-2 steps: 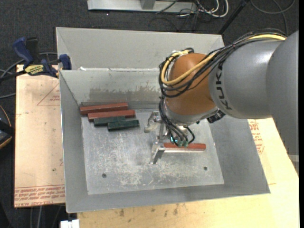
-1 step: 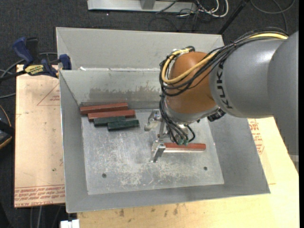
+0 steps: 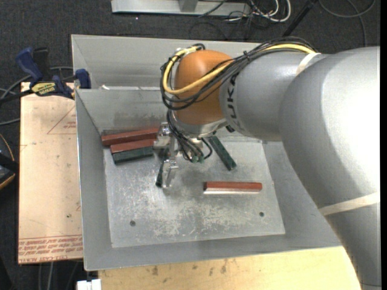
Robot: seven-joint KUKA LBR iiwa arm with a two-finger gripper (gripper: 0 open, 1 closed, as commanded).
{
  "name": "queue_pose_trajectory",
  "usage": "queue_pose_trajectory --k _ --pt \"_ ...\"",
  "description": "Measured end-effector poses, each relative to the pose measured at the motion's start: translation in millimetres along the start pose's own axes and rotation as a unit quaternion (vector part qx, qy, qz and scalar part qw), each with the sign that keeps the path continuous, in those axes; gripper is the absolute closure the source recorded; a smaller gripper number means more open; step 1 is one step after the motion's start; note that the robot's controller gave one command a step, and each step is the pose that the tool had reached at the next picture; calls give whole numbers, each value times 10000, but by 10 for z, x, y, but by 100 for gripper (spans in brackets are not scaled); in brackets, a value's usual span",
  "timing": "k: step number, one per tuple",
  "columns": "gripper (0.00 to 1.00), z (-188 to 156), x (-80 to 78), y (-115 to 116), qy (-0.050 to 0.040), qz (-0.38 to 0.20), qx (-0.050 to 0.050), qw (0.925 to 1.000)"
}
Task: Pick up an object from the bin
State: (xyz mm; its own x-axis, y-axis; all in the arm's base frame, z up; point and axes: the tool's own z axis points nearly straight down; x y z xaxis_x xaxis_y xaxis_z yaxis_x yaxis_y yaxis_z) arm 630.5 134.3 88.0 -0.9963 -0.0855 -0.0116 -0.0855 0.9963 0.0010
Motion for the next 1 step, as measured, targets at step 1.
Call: queue_pose_trajectory --k 1 --pt "0 68 -2 -211 20 -63 6 10000"
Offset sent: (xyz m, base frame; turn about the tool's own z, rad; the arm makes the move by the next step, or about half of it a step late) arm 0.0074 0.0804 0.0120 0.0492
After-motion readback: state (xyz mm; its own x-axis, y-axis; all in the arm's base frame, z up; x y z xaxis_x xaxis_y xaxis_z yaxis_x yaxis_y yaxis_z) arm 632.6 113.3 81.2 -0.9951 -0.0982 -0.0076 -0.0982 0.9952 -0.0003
